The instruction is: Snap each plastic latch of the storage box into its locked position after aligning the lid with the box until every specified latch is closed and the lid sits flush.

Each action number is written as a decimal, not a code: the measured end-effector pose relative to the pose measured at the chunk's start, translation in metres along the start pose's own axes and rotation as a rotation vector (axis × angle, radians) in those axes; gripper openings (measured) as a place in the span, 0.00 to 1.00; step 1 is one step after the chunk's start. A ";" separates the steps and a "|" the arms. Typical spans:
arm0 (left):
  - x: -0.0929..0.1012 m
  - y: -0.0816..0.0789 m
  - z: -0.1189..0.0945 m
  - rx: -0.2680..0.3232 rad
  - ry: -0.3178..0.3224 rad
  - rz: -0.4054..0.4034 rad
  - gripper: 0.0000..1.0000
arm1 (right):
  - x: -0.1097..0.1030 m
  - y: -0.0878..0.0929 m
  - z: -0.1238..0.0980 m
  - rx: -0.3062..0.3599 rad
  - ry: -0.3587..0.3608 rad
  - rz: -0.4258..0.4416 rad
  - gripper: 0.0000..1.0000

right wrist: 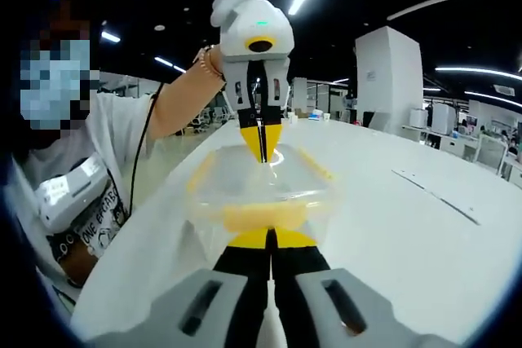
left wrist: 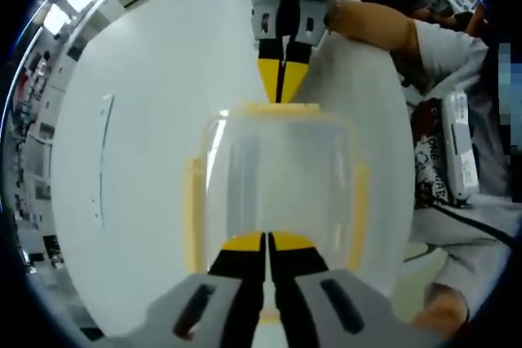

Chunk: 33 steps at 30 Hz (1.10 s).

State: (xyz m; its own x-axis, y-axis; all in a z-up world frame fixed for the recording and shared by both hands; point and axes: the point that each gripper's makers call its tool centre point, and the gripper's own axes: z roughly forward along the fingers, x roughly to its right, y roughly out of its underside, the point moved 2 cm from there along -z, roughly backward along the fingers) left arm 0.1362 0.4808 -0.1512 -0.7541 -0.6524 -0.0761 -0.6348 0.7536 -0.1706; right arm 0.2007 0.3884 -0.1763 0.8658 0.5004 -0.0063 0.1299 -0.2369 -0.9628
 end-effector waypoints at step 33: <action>-0.005 -0.002 -0.005 0.050 0.018 -0.035 0.00 | 0.006 0.009 0.010 -0.078 0.047 -0.003 0.00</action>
State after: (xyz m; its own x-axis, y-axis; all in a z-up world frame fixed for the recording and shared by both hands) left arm 0.1408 0.4832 -0.1459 -0.7347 -0.6765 -0.0516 -0.6521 0.7251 -0.2215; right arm 0.2019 0.3975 -0.1878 0.8866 0.4624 0.0112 0.1683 -0.2999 -0.9390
